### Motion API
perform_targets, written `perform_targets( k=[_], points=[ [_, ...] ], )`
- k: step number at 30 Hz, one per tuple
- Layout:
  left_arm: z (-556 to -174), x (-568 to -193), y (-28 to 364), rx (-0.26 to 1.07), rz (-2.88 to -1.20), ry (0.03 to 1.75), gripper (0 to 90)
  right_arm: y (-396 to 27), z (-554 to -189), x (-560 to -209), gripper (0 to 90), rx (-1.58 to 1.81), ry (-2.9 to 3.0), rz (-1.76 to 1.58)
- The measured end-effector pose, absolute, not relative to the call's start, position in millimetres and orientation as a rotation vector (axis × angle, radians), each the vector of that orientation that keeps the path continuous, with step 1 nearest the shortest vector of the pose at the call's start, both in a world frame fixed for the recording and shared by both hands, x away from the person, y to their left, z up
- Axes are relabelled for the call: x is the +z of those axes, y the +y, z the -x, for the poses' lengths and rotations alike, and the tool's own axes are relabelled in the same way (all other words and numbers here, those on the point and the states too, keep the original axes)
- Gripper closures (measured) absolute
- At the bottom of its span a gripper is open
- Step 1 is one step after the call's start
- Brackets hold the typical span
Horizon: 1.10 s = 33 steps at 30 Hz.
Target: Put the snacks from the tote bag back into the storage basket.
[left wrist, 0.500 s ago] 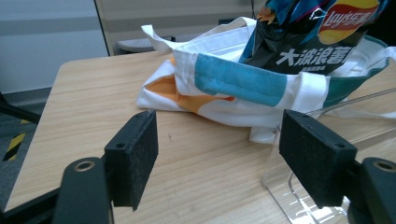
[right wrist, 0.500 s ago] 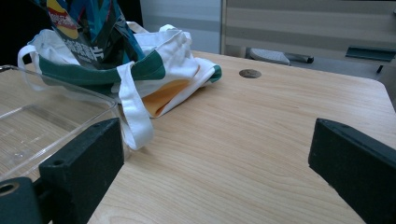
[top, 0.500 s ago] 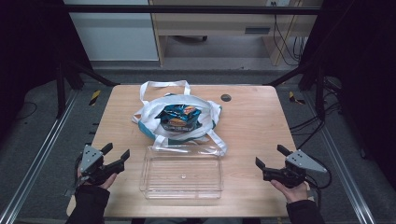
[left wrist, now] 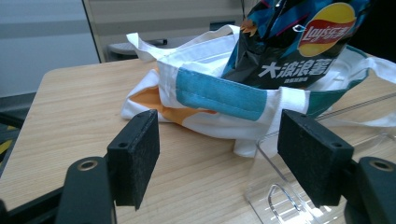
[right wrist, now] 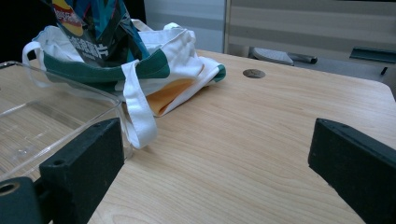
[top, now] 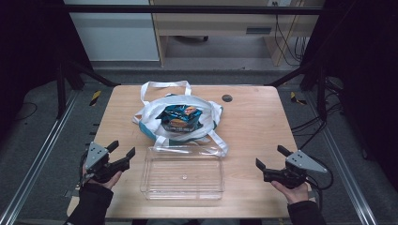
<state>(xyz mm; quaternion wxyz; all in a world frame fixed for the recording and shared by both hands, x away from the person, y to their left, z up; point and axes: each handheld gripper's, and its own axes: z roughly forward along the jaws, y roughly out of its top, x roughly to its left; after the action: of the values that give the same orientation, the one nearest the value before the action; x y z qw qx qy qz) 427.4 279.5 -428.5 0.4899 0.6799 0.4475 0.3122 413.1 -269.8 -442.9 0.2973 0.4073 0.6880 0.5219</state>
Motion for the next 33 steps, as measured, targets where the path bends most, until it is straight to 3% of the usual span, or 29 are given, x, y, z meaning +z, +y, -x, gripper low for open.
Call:
perform_targets(
  k=[33],
  points=[
    [-465,-391,234,0.713,-1.671,0.982,29.9,-267,-414,-442,3.9,1.368,1.836,-1.084]
  ],
)
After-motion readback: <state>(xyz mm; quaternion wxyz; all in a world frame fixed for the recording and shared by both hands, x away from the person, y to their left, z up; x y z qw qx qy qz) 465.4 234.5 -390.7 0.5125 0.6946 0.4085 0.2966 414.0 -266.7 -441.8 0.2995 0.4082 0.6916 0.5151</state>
